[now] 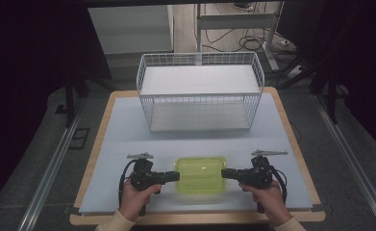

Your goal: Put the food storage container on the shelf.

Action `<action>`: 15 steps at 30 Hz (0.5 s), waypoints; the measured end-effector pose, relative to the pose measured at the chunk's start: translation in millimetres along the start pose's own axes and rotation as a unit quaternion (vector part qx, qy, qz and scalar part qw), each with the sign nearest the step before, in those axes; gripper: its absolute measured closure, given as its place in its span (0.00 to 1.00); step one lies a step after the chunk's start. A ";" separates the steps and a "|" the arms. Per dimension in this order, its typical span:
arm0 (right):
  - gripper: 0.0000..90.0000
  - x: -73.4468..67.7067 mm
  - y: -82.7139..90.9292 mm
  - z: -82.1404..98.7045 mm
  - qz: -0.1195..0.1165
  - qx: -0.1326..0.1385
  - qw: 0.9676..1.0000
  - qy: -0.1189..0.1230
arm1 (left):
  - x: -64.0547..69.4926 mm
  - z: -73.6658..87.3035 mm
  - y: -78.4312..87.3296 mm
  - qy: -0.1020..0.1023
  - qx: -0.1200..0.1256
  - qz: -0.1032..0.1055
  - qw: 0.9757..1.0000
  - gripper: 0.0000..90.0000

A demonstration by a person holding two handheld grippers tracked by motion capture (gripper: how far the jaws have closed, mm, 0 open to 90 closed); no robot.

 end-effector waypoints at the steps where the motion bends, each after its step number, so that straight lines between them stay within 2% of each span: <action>1: 0.90 -0.5 0.0 -0.4 0.000 0.001 1.000 0.000 | 0.3 -0.4 0.5 0.001 -0.001 0.000 1.000 0.90; 15: 0.90 -7.0 2.1 -9.9 -0.001 0.010 1.000 0.012 | 0.8 -10.2 4.6 -0.008 0.002 -0.004 1.000 0.90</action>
Point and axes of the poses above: each handheld gripper's, and its own axes: y roughly backward along the jaws, z roughly out of its underside, x roughly to its right, the point moved 6 cm from there along -y, roughly forward along the jaws, and after that the axes turned 12 degrees about -y, right-handed, at the moved point
